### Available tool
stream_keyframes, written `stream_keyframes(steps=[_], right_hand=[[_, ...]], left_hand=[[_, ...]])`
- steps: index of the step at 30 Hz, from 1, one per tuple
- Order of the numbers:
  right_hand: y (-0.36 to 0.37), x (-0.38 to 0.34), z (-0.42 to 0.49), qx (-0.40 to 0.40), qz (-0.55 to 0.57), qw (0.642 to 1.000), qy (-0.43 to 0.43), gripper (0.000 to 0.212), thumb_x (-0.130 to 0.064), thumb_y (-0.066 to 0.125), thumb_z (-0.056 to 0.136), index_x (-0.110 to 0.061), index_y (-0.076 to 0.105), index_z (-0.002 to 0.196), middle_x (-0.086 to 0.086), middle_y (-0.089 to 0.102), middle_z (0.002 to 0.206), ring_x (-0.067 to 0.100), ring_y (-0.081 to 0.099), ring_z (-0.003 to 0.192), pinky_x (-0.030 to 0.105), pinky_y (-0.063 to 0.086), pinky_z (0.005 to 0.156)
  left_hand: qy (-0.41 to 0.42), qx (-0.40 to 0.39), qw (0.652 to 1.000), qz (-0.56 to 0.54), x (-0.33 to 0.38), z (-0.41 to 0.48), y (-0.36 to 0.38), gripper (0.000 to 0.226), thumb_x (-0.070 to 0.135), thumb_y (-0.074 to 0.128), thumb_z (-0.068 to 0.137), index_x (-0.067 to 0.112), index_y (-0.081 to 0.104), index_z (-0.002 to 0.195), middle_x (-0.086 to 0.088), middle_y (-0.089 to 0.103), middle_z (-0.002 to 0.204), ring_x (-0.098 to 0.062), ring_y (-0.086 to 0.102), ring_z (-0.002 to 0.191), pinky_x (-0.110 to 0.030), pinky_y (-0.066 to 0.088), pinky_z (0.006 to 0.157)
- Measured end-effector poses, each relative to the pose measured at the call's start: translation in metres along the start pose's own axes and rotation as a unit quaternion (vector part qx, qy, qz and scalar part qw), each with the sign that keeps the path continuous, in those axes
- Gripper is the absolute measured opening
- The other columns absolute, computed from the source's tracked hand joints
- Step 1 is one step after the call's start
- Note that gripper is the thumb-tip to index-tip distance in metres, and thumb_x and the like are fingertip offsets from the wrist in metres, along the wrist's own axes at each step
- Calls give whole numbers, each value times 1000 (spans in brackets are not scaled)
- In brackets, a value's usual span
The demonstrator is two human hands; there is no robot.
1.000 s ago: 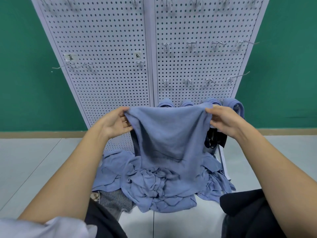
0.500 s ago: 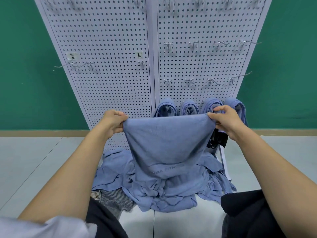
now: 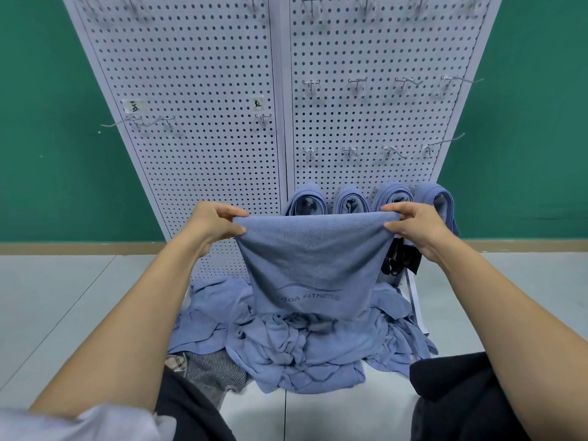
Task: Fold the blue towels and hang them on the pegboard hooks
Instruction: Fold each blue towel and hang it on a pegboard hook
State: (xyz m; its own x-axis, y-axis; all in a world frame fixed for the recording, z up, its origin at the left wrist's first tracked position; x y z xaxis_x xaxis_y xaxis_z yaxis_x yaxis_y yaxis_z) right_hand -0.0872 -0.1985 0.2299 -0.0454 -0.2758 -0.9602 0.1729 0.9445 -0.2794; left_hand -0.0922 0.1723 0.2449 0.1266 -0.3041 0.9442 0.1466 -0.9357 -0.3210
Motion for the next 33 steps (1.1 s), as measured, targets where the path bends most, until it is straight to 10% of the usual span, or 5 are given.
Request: stream_keyframes(steps=[10,19,24,33], right_hand=[[-5,-15,-5,92,-251,960,-83,12,-13,64,90,-5,70,95,-4,51,66,18,48,75,22,34,57],[4,-20,-9,-16,175,984,11,29,-27,61,92,-18,46,69,-6,44,54,6,42,47,18,42,48],[16,-24,-15,17,146,988,51,35,-18,70,87,-14,47,60,-2,48,50,7,46,41,18,45,42],[81,-65,-55,-82,112,990,-24,7,-8,69,86,-11,63,82,-3,64,66,3,63,54,21,57,58]], left_hand=[[78,59,986,136,-1,8,-9,12,8,65,89,8,66,77,-11,56,74,-22,49,72,-38,48,72],[-10,-10,977,-211,3,2,-9,15,25,60,93,13,62,84,2,63,72,-7,59,61,-25,51,65],[-79,40,962,-260,2,-6,11,11,15,68,87,7,64,82,-4,67,68,-11,65,56,-24,53,53],[44,-42,991,-122,47,-44,88,4,14,69,87,15,70,83,-3,71,83,-12,66,74,-18,56,63]])
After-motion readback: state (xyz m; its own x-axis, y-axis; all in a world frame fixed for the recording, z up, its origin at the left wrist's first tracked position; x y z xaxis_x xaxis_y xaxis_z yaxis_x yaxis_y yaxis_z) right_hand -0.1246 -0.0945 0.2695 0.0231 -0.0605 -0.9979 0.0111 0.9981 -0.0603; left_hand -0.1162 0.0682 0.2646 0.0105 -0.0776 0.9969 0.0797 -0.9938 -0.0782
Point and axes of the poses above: each hand's wrist, its own z-axis towards the middle knuckle, its own y-axis out of the palm, x = y × z, the point moved 6 cm from there along z, towards the middle knuckle
